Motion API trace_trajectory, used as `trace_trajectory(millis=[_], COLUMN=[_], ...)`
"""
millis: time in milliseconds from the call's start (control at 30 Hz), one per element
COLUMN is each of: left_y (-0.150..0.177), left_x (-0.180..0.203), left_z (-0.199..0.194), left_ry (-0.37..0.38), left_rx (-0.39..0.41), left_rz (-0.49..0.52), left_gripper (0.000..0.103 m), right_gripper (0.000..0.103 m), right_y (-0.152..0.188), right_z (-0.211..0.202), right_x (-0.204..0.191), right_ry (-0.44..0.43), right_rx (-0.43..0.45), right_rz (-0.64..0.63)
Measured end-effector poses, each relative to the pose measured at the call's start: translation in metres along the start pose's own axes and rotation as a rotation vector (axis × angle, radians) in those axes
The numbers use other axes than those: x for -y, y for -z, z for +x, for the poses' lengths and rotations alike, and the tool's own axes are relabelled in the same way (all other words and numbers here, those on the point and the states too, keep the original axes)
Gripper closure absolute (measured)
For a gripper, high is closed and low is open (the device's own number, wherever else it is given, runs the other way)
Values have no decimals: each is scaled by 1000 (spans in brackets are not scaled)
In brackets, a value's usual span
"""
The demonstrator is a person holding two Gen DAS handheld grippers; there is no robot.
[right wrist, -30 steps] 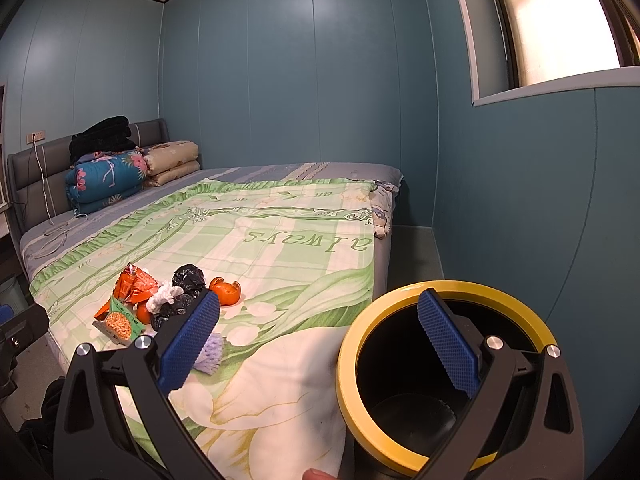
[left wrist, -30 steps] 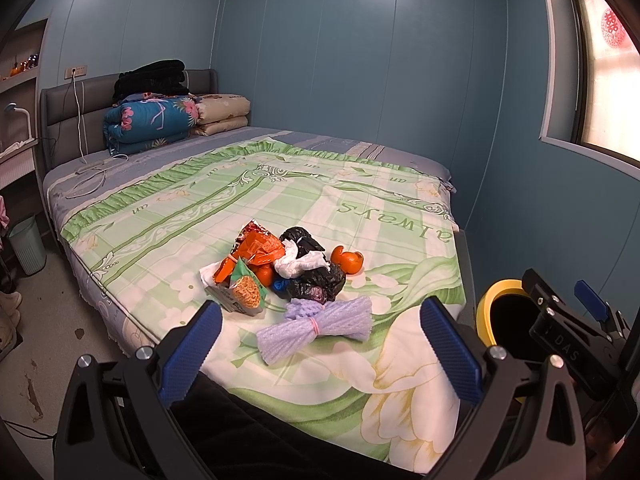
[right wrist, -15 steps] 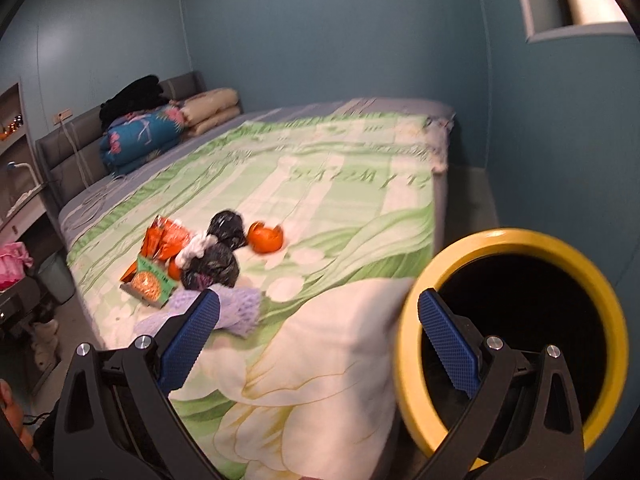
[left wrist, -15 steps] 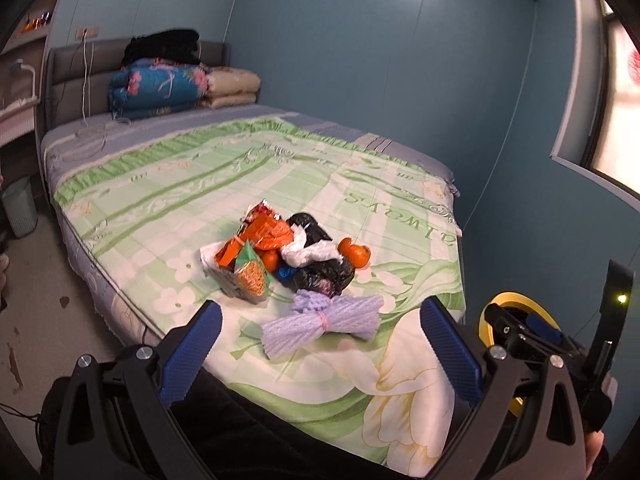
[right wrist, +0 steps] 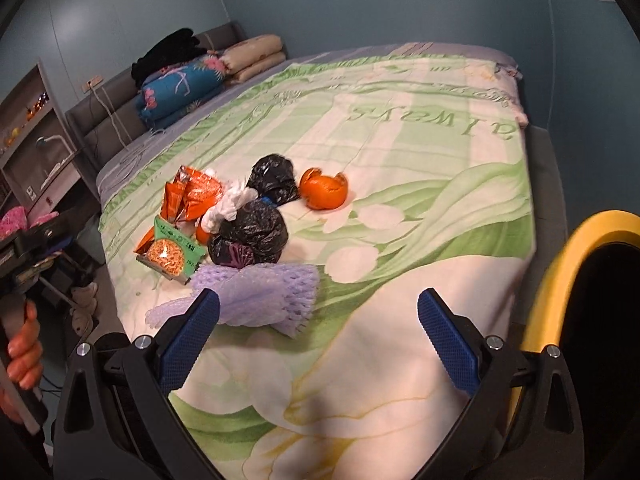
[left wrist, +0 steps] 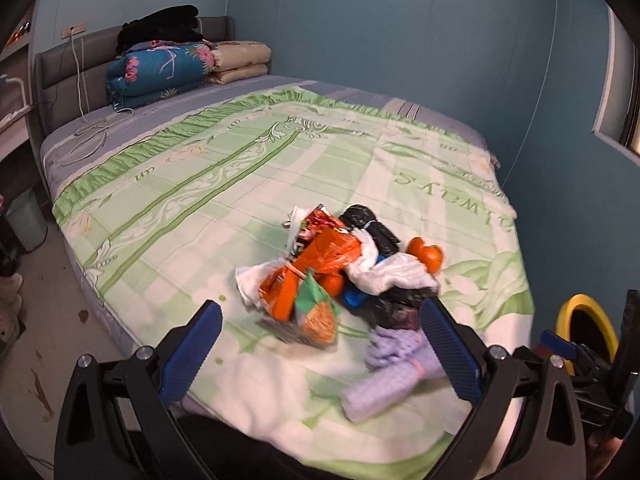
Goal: Collect trash
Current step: 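Reach the left tool to the orange snack bag while the right tool approaches the lavender foam net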
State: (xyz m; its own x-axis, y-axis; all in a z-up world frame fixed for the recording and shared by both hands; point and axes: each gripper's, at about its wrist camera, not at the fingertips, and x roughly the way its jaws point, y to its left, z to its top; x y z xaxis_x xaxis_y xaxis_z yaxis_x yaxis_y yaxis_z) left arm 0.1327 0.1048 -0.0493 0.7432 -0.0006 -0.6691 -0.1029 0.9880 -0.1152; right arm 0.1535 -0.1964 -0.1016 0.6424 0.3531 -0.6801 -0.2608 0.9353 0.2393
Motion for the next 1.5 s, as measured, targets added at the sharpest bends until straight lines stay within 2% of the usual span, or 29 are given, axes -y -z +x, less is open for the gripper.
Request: trace_trajectory(millis=[100,267,433,600,733,800,900,967,1033,1100,1200,1233,1367,1467,1500], left_y=[-14,-33,-46,-51,-53,-54,-54,-52,-50,-47,-44,-43,-39,-38,-37], left_x=[-6,-17,-21,-24,-22,-20,-14,-14,-15,-13,-9,-8,-11,-12,-12], left_z=[25,63,96,116,131,136,143,146,147,147,148,149,147,139,136], left_ry=[-25,1,-8,44,41,70,75,80,104,122,146,151,177,193,199], left_rx=[-27,-88,-137,-177,-196,-208,-209,-214,-223,-229,-243,-247,-246,-233,-228], left_rz=[53,68,103,94,105,106,122,115,97,98,110,104,69,53,48], left_gripper=[7,7,7,7,7,7,7,12,27,37,56,59,66,66,66], right_gripper=[8,8,8,8,8,8,8,9,10,19,27,29,42,57,66], right_y=[-4,-10,-16,-17,-18,-18,-17,-17,-18,-17,-15,-14,-12,-11,-11], right_z=[13,30,47,67,77,81,86,86,85,85,88,88,84,79,78], right_x=[-5,-14,-25,-33,-38,-41,-41,-42,-41,-41,-43,-44,-44,-43,-43], right_ry=[-15,-13,-17,-20,-21,-24,-33,-37,-50,-60,-79,-80,-104,-146,-156], right_rx=[-31,-58,-90,-145,-168,-183,-200,-199,-202,-209,-225,-227,-233,-240,-242], right_rz=[-6,-26,-68,-100,-116,-119,-113,-110,-107,-99,-91,-91,-78,-60,-52])
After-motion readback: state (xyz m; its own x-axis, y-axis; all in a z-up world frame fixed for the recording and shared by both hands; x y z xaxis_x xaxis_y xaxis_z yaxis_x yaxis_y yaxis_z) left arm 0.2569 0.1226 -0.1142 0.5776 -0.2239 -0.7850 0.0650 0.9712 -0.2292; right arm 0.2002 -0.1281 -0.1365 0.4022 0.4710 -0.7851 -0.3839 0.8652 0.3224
